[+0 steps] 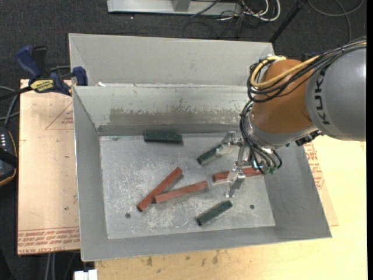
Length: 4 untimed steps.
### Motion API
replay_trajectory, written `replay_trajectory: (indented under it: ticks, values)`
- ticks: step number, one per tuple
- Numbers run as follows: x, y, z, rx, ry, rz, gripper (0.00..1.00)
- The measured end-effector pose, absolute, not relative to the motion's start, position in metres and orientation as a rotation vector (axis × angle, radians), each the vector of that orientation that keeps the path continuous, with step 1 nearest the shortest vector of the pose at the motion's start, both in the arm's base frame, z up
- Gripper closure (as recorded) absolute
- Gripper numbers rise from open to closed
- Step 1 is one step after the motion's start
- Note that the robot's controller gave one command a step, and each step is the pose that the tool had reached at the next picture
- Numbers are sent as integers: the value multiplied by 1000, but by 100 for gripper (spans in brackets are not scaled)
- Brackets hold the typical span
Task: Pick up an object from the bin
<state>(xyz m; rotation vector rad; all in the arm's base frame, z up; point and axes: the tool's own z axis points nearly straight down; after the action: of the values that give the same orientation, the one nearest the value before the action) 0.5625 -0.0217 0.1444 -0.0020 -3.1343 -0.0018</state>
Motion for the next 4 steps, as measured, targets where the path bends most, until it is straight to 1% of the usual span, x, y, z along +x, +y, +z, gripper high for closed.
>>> replay_trajectory:
  ticks: [1, 2, 3, 4]
  values:
    - [564, -22, 149, -1, -3142, -1, 0]
    - [574, -19, 78, -173, -3157, -4, 100]
    - [570, -18, 75, -170, -3147, -3, 0]
    - [570, -18, 75, -170, -3147, -3, 0]
